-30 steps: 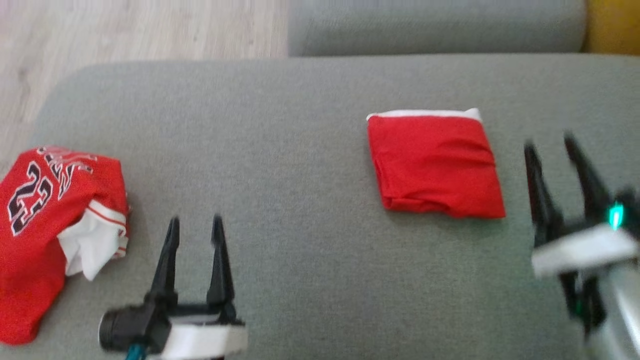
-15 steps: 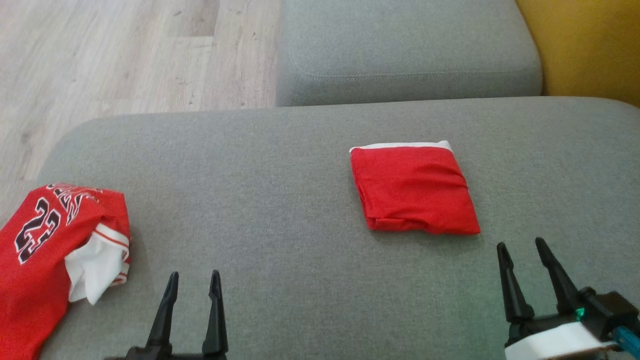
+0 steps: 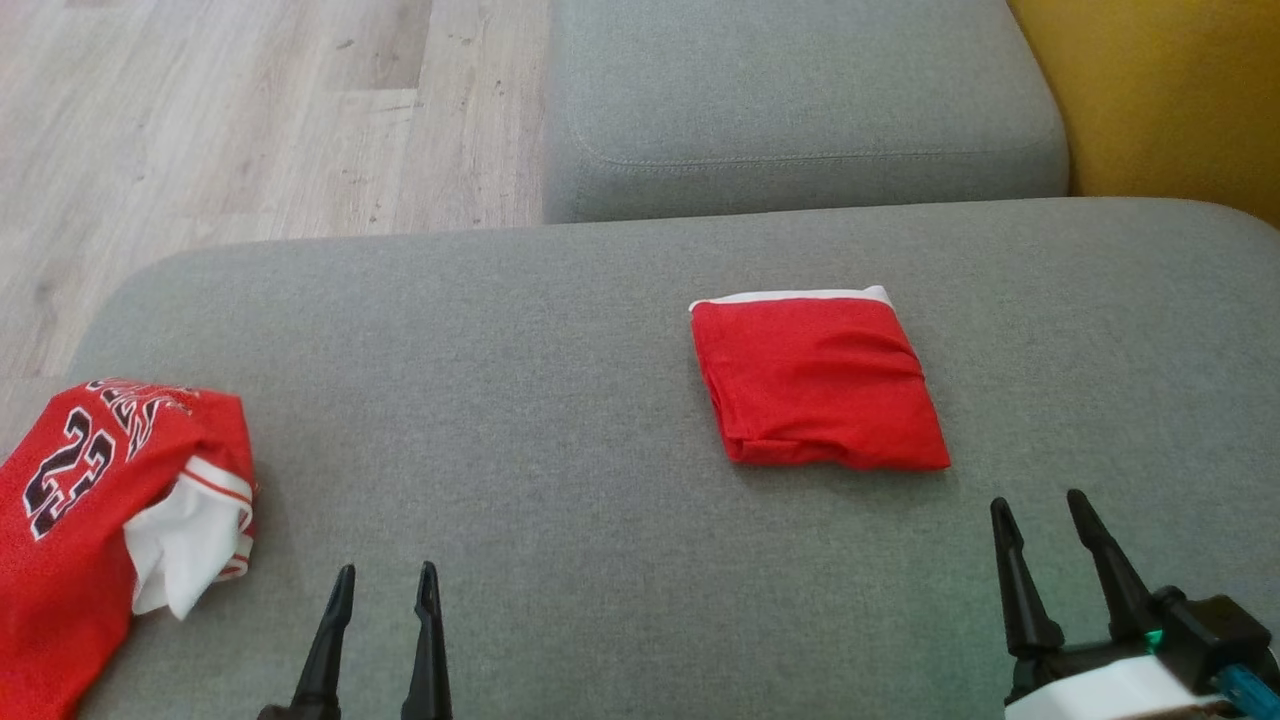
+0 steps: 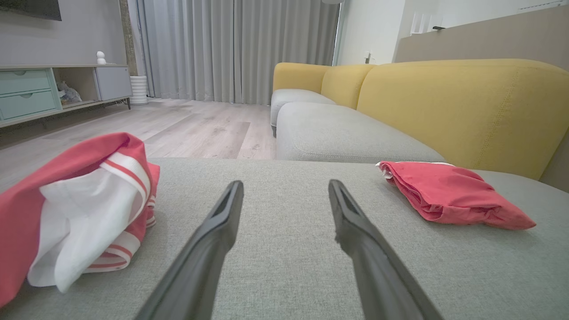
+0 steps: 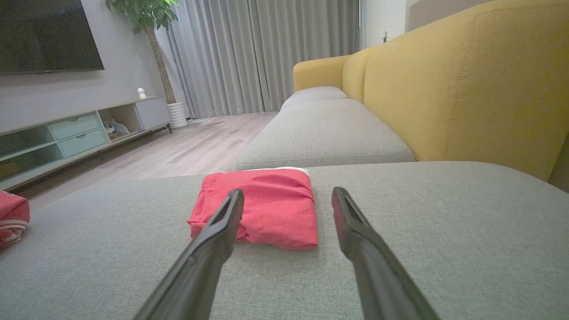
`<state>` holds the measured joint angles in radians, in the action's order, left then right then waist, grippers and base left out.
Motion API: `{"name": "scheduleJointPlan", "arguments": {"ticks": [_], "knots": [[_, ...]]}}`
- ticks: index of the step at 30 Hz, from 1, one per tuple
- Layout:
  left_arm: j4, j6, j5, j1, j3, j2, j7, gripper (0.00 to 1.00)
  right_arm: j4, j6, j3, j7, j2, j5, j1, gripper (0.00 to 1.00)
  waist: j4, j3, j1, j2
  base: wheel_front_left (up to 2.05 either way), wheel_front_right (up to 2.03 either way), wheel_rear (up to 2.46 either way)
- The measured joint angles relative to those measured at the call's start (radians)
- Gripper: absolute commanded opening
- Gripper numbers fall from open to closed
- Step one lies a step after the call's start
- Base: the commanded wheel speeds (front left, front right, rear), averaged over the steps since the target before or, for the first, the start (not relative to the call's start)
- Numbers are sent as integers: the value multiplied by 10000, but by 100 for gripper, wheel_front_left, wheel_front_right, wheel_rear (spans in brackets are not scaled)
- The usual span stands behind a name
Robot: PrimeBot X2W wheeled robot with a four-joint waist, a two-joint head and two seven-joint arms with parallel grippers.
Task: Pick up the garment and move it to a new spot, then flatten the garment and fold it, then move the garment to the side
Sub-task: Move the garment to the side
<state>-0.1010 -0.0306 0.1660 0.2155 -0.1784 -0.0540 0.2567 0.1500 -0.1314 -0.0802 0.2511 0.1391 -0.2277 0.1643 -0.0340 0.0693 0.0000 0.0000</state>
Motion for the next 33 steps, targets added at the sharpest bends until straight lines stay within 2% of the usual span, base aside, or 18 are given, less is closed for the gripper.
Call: {"name": "scheduleJointPlan", "arguments": {"ticks": [22, 33], "knots": [[-21, 0, -2, -2, -121, -2, 0, 100, 127, 0, -90, 0, -15, 90, 105, 100, 172, 37, 0, 0, 0, 0, 0], [151, -102, -2, -51, -428, -2, 0, 100, 412, 0, 182, 0, -44, 92, -63, 100, 156, -646, 0, 0, 0, 0, 0]]}}
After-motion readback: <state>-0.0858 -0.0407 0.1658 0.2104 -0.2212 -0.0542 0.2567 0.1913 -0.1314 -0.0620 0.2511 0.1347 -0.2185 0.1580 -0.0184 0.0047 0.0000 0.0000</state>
